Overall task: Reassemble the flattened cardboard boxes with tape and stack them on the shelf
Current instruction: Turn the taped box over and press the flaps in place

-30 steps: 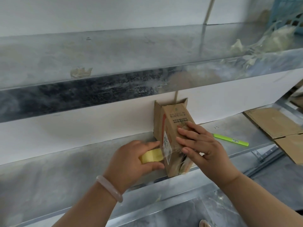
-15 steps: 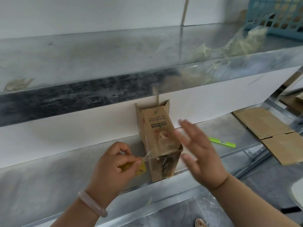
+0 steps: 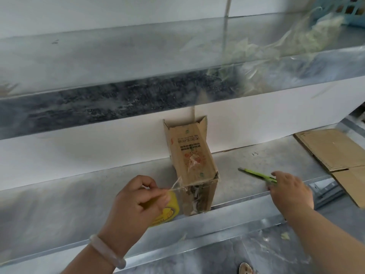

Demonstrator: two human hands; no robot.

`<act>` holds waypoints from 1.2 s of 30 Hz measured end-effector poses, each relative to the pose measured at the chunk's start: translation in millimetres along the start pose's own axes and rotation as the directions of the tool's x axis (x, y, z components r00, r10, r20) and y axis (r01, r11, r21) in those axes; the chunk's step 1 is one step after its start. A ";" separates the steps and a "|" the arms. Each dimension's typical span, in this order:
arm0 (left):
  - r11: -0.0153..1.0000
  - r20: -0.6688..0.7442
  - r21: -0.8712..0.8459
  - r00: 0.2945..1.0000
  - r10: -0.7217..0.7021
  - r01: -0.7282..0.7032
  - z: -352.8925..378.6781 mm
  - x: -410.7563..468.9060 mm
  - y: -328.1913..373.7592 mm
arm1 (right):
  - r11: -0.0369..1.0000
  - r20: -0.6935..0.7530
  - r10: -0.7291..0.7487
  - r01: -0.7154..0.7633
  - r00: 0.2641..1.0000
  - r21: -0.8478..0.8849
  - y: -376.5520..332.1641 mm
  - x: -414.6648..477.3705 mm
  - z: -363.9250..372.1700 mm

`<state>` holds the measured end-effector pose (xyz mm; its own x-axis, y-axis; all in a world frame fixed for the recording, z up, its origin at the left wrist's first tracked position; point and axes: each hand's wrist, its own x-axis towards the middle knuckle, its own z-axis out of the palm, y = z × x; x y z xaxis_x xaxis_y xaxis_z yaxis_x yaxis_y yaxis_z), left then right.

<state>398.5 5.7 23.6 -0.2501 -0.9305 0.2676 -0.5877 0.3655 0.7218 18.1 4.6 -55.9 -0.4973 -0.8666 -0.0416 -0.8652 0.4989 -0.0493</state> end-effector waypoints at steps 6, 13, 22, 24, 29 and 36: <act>0.999 0.000 0.036 1.000 -0.001 0.001 -0.3 -1.6 0.1 | 0.983 0.040 0.010 -0.017 0.999 0.183 -7.0 -12.9 -0.2; 1.000 -0.015 -0.004 1.000 -0.005 0.005 -3.6 -6.0 3.0 | 0.652 -0.107 0.014 0.072 0.994 0.755 -38.9 -121.1 -49.6; 0.999 -0.060 0.036 0.998 -0.017 0.019 -6.3 -1.3 10.7 | 0.672 -0.131 -0.608 0.596 0.783 0.440 -104.6 -200.0 -99.1; 0.998 -0.049 0.068 0.999 -0.010 0.013 -5.1 0.2 10.4 | 0.690 -0.068 -0.608 0.568 0.791 0.449 -112.3 -203.4 -96.5; 0.994 -0.063 0.108 0.998 -0.007 0.014 -3.8 1.6 13.7 | 0.730 -0.112 -0.580 0.577 0.807 0.366 -128.9 -202.4 -94.5; 0.989 -0.068 0.149 0.998 0.015 -0.004 3.4 6.6 20.3 | 0.842 0.148 -0.529 0.495 0.835 0.214 -139.7 -198.3 -106.2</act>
<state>382.3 7.1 37.8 -0.2054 -0.9245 0.3211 -0.6945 0.3688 0.6177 230.8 105.6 65.2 0.0518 -0.9863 -0.1568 -0.9612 -0.0066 -0.2757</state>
